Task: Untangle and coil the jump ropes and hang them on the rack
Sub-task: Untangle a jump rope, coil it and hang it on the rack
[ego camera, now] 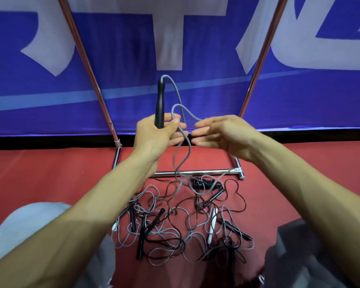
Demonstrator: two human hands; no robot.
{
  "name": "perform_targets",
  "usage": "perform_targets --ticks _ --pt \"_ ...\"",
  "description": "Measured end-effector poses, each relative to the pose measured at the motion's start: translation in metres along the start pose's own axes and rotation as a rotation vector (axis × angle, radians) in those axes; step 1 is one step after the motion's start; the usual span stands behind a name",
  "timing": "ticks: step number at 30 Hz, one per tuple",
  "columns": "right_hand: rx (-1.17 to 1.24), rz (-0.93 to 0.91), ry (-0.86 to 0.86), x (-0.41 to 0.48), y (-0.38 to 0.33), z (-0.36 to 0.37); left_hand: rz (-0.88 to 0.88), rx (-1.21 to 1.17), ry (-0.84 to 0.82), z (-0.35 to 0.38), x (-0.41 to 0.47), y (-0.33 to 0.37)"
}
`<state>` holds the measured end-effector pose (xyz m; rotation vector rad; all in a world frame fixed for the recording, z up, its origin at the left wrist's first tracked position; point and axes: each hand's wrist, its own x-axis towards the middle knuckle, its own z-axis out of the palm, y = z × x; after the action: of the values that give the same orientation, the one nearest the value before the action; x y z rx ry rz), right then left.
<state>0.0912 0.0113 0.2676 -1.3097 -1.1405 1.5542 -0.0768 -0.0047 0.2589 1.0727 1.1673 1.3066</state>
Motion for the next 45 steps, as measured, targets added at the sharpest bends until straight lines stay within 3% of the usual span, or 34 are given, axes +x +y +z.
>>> perform_targets --ticks 6,9,11,14,17,22,29,34,45 --pt "-0.485 -0.017 -0.254 0.004 0.039 0.029 -0.03 -0.26 -0.027 -0.003 0.002 0.015" --pt "-0.9 -0.079 -0.33 0.008 0.059 0.035 -0.044 -0.412 -0.029 -0.008 0.002 0.026" --pt "-1.125 -0.128 -0.319 0.011 0.069 0.035 -0.027 -0.473 -0.009 -0.012 0.004 0.031" --pt "-1.196 -0.159 -0.202 0.012 0.069 0.031 -0.003 -0.51 0.042 -0.018 0.006 0.034" --pt "-0.913 -0.18 -0.123 0.011 0.056 0.027 -0.009 -0.467 0.086 -0.022 0.01 0.028" --pt "-0.533 -0.202 -0.119 -0.001 0.029 0.022 -0.086 -0.1 0.102 -0.021 0.014 0.009" --pt "-0.191 -0.327 0.037 -0.01 -0.011 0.003 -0.207 0.343 -0.25 -0.003 0.001 -0.015" --pt "-0.038 -0.304 0.155 -0.011 -0.022 -0.017 -0.222 0.355 -0.555 0.003 -0.011 -0.019" --pt "0.344 -0.199 0.46 0.003 -0.018 -0.041 -0.225 0.375 -0.296 -0.004 -0.007 -0.019"
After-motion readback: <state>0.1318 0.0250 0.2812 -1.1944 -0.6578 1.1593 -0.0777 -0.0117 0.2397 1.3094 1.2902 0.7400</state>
